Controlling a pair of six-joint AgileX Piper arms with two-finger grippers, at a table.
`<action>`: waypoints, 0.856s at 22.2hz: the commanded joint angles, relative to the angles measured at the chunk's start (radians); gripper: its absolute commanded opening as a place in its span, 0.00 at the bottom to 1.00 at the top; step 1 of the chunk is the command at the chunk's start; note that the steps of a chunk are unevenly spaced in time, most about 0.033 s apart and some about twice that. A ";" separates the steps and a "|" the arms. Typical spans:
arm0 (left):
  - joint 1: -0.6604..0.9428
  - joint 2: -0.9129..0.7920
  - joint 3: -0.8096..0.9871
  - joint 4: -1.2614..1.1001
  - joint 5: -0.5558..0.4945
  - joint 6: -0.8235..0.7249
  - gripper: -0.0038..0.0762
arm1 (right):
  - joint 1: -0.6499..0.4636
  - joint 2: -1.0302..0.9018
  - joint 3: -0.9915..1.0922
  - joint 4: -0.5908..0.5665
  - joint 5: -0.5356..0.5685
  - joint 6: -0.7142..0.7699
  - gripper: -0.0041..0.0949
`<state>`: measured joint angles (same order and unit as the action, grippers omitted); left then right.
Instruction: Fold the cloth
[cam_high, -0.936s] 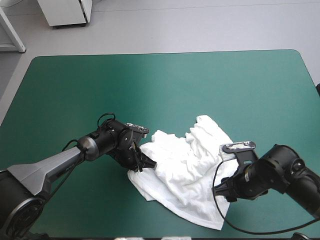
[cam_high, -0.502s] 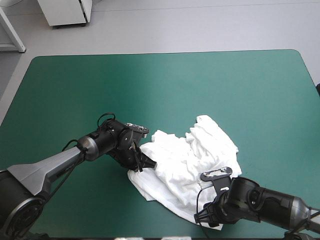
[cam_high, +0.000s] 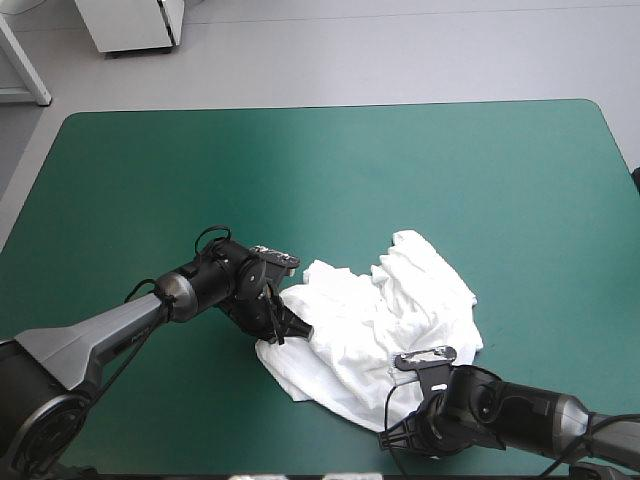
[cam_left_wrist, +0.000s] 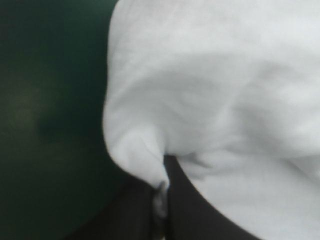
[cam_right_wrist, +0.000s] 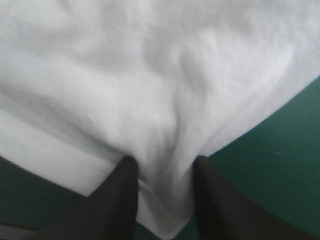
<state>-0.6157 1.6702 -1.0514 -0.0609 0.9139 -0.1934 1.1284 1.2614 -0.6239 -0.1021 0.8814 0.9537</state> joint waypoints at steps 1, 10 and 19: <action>0.001 0.008 0.000 0.038 -0.073 0.004 0.04 | 0.003 0.105 0.044 0.089 -0.166 -0.029 0.04; 0.001 -0.225 -0.133 0.137 0.091 0.000 0.04 | 0.003 -0.150 -0.265 -0.249 0.249 0.029 0.02; 0.001 -0.406 -0.528 0.136 0.164 0.040 0.04 | 0.003 -0.241 -0.772 -0.464 0.366 -0.173 0.02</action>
<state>-0.6137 1.3125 -1.4495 0.0692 1.0985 -0.1767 1.1322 1.0355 -1.2671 -0.4794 1.2452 0.8410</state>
